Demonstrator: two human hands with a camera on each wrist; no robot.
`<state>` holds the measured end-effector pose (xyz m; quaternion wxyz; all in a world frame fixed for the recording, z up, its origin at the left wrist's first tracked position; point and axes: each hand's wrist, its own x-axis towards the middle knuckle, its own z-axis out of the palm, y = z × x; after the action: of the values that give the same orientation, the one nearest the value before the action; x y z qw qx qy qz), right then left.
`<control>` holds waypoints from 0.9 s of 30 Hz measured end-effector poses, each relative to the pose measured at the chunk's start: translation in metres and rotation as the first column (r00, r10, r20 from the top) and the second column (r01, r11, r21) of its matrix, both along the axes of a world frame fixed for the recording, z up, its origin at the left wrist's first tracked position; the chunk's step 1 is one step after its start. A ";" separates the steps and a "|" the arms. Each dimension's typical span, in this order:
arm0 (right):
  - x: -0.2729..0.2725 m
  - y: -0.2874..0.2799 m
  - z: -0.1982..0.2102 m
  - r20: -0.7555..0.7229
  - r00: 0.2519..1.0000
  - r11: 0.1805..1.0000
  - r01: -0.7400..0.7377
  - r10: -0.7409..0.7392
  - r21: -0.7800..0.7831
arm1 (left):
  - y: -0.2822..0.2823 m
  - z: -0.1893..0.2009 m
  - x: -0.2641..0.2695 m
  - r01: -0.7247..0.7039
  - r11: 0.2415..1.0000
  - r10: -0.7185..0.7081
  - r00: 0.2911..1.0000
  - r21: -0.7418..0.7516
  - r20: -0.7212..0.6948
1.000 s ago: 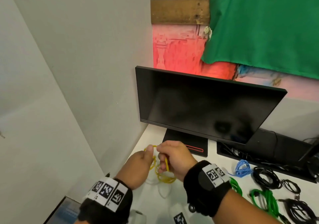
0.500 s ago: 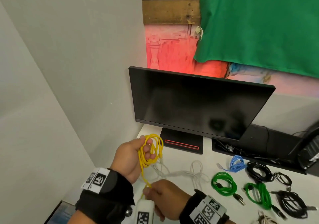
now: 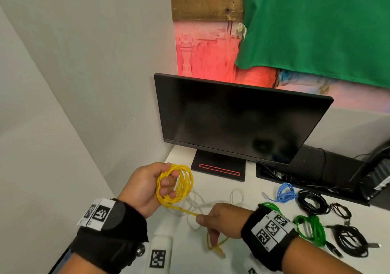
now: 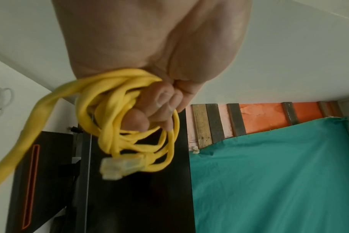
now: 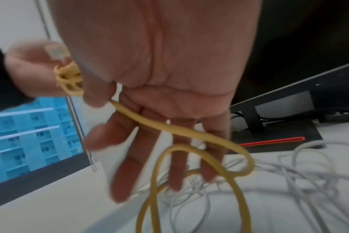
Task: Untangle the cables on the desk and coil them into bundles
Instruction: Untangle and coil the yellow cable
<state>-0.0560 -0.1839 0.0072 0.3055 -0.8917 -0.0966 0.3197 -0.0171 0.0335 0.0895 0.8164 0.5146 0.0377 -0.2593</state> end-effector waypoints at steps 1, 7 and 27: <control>0.002 0.001 0.001 -0.004 1.000 0.999 -0.015 0.015 -0.039 | 0.000 -0.001 -0.002 0.011 0.999 -0.011 1.000 0.036 0.003; 0.029 0.003 0.025 0.428 0.873 0.848 0.032 0.234 -0.529 | -0.018 -0.037 -0.025 0.144 0.638 -0.399 0.902 0.757 0.164; -0.005 0.051 0.033 0.226 0.970 0.949 0.017 -0.092 0.314 | -0.033 -0.043 0.009 -0.164 0.898 0.073 0.971 0.408 0.229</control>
<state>-0.0606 -0.1328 0.0402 0.4365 -0.8669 -0.1565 0.1830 -0.0084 0.0009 0.0467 0.6989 0.7004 0.0391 -0.1394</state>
